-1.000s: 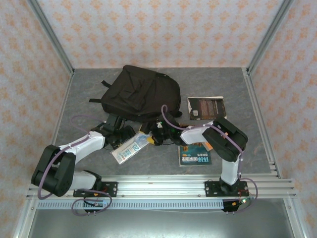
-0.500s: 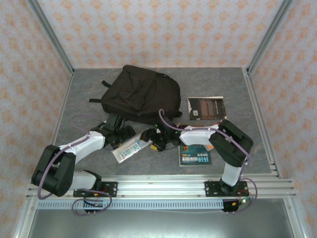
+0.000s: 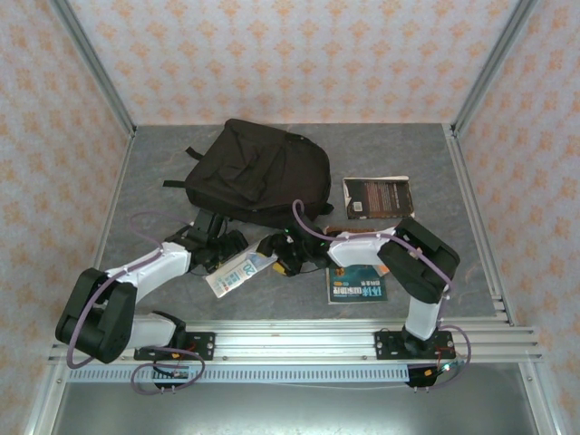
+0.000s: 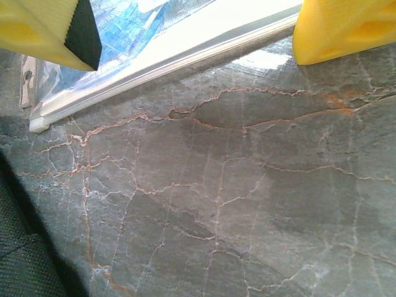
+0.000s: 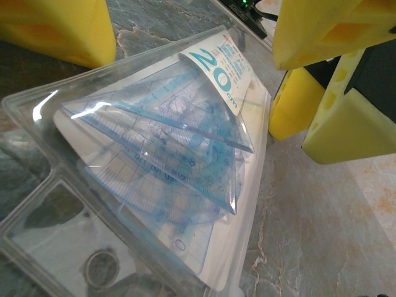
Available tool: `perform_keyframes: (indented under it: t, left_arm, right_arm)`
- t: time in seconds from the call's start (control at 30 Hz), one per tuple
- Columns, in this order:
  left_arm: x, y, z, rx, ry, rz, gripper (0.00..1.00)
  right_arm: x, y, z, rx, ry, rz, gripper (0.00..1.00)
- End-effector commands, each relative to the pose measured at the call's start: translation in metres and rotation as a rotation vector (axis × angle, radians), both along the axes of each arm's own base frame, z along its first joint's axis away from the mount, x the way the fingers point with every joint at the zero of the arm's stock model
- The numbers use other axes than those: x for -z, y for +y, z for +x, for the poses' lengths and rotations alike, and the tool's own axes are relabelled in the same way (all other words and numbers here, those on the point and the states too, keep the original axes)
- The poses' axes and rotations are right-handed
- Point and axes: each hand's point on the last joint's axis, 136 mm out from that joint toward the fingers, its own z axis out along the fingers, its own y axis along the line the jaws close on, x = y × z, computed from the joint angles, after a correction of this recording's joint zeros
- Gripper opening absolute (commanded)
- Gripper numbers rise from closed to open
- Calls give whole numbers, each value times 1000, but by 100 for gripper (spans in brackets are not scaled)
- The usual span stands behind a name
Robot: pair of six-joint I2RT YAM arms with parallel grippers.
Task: Pack the student bag
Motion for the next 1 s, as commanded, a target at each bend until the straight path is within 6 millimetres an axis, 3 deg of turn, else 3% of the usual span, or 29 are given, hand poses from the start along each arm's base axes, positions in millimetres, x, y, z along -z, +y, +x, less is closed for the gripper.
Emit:
perform_keyframes:
  t: [0.0, 0.37, 0.67, 0.8, 0.97]
  left_arm:
    - [6, -11, -13, 22, 42, -64, 83]
    - [9, -16, -15, 36, 54, -83, 82]
    - [13, -18, -13, 39, 61, -90, 77]
    - [14, -21, -13, 41, 62, -105, 71]
    - [10, -23, -12, 47, 53, -117, 63]
  right_arm:
    - [3, 14, 28, 76, -105, 50, 65]
    - [-21, 18, 40, 134, -197, 156, 50]
    - [-8, 31, 41, 123, -167, 185, 41]
    - [4, 35, 41, 118, -144, 176, 37]
    - [4, 42, 44, 106, -145, 185, 27]
